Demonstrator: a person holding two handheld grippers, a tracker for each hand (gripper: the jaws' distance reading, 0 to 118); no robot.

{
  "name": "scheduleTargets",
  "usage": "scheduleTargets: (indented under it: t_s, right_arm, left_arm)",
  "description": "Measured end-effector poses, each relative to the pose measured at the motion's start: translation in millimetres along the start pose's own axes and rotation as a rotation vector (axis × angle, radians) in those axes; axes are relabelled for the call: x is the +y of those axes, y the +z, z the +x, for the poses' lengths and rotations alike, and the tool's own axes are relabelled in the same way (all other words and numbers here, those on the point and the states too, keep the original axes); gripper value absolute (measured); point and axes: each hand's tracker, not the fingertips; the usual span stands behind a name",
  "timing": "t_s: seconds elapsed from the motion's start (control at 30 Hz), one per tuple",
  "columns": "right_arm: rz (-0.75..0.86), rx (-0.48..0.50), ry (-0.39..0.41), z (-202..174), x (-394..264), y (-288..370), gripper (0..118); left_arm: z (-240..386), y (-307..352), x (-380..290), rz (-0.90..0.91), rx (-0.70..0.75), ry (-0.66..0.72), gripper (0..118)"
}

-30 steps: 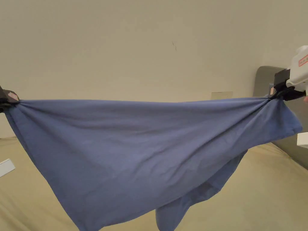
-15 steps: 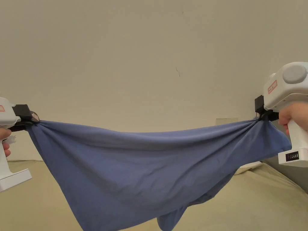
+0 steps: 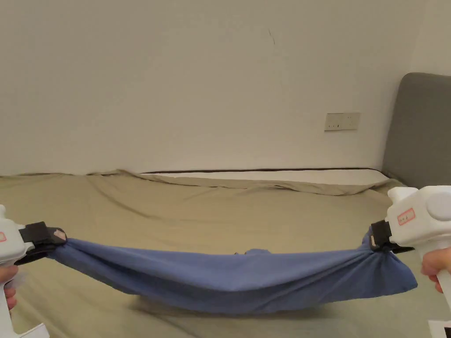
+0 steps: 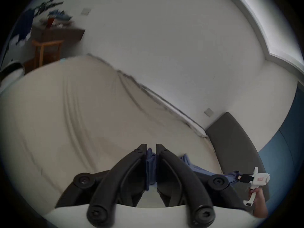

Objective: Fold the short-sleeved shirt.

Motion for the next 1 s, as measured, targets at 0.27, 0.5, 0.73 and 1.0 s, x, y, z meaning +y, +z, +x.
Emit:
scheduleTargets:
  t_s: [0.27,0.5,0.73,1.0]
  right_arm:
    - [-0.112,0.053,-0.061,30.6,-154.9,31.4,12]
    - [-0.190,0.037,-0.039,35.2,-233.9,73.3,12]
    - [-0.273,0.010,0.028,30.0,-279.4,82.7,12]
    - [-0.366,-0.059,0.099,31.0,-310.1,44.3,11]
  left_arm:
    - [-53.4,86.0,-88.3,-0.089,-0.038,0.006,9]
    - [-82.5,154.1,-141.3,-0.192,-0.060,0.005,9]
    - [-113.9,177.6,-187.6,-0.311,-0.019,-0.003,9]
    - [-135.7,153.0,-219.7,-0.467,0.126,-0.119,9]
